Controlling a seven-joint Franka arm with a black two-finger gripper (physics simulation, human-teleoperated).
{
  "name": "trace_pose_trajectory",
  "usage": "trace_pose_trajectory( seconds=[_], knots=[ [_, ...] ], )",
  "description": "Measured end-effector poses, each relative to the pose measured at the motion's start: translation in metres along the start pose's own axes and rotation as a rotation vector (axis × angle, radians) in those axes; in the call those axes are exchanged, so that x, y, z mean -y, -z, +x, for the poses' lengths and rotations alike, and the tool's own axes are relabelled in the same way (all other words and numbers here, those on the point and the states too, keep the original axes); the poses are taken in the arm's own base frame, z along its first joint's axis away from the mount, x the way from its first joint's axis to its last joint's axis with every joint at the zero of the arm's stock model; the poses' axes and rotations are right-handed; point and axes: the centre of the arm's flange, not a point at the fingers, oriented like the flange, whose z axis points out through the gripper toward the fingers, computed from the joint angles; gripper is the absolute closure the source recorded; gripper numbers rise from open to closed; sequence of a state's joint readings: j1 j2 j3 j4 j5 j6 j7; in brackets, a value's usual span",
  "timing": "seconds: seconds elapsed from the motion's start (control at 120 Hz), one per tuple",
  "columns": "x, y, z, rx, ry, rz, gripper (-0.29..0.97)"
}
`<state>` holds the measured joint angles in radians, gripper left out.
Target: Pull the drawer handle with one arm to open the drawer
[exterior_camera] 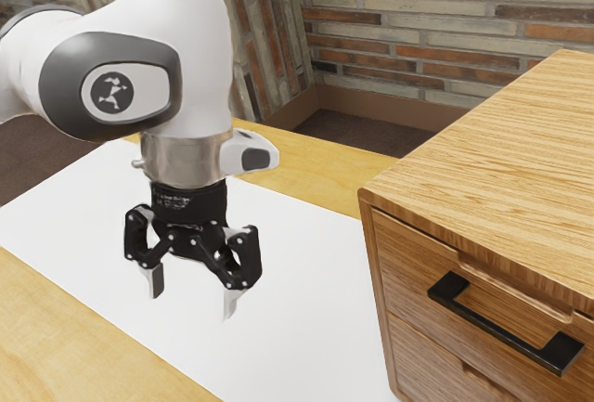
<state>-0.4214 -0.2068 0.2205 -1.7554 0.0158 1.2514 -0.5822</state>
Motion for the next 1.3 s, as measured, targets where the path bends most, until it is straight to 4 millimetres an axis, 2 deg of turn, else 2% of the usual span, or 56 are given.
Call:
trace_pose_trajectory(
  seconds=[0.133,0.242,0.383,0.467,0.592,0.683,0.783,0.833,0.942,1.042,1.192,1.3],
  knots=[
    [-0.021,0.022,0.001,-0.126,0.2,-0.116,0.0],
    [-0.046,0.033,-0.015,-0.159,0.297,-0.166,0.0],
    [-0.089,0.07,-0.07,-0.221,0.328,-0.24,0.0],
    [-0.111,0.075,-0.095,-0.248,0.335,-0.279,0.0],
    [-0.111,0.079,-0.119,-0.247,0.325,-0.383,0.0],
    [-0.126,0.079,-0.122,-0.256,0.356,-0.425,0.0],
    [-0.147,0.079,-0.136,-0.252,0.369,-0.459,0.0],
    [-0.154,0.078,-0.135,-0.243,0.391,-0.471,0.0],
    [-0.164,0.076,-0.132,-0.233,0.448,-0.488,0.0],
    [-0.164,0.076,-0.13,-0.231,0.515,-0.504,0.0],
    [-0.189,0.066,-0.144,-0.2,0.536,-0.5,0.0],
    [-0.191,0.065,-0.138,-0.188,0.589,-0.53,0.0]
  ],
)
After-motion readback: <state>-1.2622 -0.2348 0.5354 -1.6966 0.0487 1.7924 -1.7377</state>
